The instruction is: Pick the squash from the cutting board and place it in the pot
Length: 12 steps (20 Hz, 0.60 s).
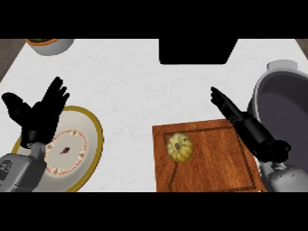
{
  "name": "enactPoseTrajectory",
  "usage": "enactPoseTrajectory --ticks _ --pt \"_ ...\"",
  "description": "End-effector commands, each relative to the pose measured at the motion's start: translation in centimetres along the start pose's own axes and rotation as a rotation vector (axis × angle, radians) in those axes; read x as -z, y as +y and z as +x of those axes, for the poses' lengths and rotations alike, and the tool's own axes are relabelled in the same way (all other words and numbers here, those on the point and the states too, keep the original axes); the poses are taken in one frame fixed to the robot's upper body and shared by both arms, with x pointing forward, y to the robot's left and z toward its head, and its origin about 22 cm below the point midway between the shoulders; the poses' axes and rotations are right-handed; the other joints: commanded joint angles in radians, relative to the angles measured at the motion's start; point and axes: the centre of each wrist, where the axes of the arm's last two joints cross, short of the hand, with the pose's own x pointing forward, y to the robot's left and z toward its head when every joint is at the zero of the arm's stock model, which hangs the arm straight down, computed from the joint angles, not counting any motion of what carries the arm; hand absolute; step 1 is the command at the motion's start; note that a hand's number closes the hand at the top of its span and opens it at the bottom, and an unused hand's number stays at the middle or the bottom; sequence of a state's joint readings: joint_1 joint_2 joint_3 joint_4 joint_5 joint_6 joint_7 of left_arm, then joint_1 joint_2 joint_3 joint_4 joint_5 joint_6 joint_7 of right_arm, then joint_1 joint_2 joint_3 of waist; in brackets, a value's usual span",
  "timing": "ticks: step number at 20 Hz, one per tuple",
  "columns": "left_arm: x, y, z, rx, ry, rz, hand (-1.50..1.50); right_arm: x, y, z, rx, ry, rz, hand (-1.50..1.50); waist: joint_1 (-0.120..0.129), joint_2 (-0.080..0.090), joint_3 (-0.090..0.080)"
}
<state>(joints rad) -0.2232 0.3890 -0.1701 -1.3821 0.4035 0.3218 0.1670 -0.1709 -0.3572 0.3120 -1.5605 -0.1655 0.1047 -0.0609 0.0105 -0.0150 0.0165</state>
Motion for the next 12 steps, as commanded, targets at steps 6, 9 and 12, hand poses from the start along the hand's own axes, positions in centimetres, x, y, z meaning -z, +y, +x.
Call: enactPoseTrajectory --ticks 6,9,12 --pt "-1.1 -0.4 0.4 0.062 -0.248 0.018 0.00 0.8 -1.5 14.3 -0.640 -0.694 -0.105 1.50 -0.046 -0.053 -0.027" --pt "-1.7 -0.6 -0.5 0.018 -0.221 0.045 0.00 -1.5 -6.6 11.0 -0.867 -0.434 -0.558 -1.50 -0.137 -0.048 -0.024" --pt "-3.0 -1.2 -1.1 0.024 -0.280 0.022 0.00 -3.3 0.0 10.3 -0.881 -0.569 -0.507 -1.50 -0.071 -0.018 -0.019"
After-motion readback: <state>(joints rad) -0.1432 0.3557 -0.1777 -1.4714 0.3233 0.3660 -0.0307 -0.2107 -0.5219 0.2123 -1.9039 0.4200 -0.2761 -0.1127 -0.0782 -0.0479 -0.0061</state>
